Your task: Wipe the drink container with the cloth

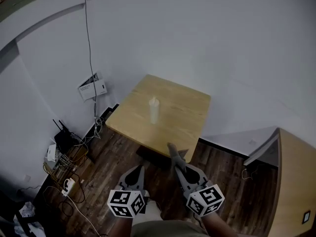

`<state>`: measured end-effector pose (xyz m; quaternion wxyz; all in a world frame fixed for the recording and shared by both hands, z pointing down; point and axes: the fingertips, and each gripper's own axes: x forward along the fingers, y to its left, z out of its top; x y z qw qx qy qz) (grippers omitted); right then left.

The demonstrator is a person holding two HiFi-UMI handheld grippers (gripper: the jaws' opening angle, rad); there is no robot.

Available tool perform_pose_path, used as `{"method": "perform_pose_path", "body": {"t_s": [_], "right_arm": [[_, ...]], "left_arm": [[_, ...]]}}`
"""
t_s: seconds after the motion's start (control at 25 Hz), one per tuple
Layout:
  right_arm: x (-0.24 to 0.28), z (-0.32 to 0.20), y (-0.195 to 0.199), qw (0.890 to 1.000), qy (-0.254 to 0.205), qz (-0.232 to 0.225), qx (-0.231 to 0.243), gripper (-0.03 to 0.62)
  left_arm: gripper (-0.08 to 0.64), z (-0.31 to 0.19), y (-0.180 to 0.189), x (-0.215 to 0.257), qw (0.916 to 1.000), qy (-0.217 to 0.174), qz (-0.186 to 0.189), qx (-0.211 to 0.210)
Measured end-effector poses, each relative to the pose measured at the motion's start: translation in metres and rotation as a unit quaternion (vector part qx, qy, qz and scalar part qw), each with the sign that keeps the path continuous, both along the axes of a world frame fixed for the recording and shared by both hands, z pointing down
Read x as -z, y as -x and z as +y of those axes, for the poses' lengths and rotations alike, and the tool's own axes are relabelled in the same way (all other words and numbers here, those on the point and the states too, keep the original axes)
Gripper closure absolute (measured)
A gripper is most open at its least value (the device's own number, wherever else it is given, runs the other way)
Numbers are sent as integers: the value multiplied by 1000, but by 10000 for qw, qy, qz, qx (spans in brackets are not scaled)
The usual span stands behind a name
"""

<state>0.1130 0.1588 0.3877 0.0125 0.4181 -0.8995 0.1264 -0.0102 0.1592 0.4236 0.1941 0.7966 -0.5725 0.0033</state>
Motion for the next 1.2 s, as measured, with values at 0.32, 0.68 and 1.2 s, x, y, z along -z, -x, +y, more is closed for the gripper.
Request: {"method": "perform_pose_path", "body": {"t_s": [0.32, 0.68, 1.2], "right_arm": [[7, -59, 25, 9998, 21, -26, -175, 563], [12, -114, 56, 9993, 5, 4, -375, 564], [0, -175, 79, 9968, -12, 173, -783, 563]], "left_arm": [[558, -58, 20, 1, 9997, 92, -15, -243], [558, -117, 55, 3, 9992, 117, 28, -389], [558, -179, 87, -12, 9974, 189, 64, -689]]}}
